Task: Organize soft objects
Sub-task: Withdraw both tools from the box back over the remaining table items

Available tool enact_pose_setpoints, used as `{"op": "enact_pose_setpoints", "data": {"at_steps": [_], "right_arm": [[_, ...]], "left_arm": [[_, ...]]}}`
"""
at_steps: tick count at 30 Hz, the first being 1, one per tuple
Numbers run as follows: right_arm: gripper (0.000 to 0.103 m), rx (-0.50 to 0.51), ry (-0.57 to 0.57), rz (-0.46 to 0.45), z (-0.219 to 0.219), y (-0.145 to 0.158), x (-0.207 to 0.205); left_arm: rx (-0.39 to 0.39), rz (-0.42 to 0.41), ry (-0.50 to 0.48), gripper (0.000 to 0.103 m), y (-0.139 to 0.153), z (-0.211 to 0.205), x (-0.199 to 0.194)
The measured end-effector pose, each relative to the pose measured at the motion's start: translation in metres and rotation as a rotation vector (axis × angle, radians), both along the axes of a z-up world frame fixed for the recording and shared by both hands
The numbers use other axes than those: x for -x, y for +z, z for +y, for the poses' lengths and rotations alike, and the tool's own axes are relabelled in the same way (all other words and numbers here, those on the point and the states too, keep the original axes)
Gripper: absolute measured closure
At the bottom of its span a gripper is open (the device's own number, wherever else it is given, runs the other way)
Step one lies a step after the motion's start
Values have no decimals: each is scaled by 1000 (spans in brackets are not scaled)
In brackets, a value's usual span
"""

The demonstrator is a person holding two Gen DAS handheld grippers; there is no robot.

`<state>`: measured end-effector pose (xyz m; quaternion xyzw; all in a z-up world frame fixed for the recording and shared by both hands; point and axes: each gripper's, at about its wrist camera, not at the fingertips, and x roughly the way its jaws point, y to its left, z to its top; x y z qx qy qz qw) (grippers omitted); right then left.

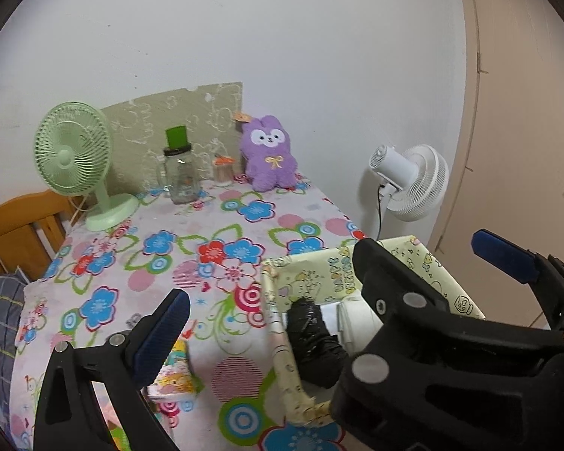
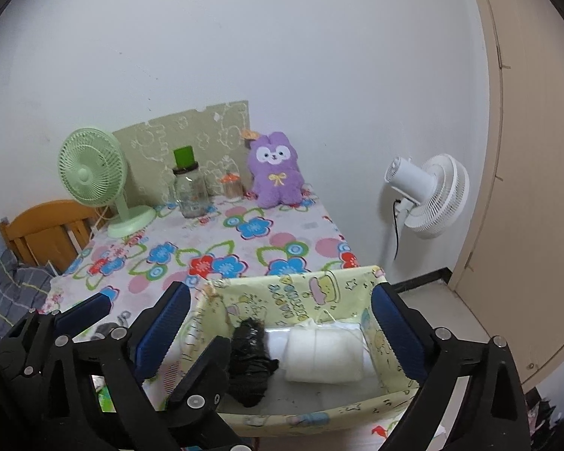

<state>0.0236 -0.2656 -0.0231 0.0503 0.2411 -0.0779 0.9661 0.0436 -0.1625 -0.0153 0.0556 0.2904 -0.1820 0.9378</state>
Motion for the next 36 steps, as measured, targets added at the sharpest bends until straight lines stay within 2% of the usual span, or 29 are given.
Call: {"op": "enact_pose_setpoints", "data": {"at_steps": [22, 36], "right_arm": [[2, 17, 75, -50, 62, 18, 23], [2, 8, 111, -45, 98, 15, 25]], "left_arm": [[2, -78, 80, 0, 22, 62, 29], [4, -79, 119, 2, 19, 96, 36]]}}
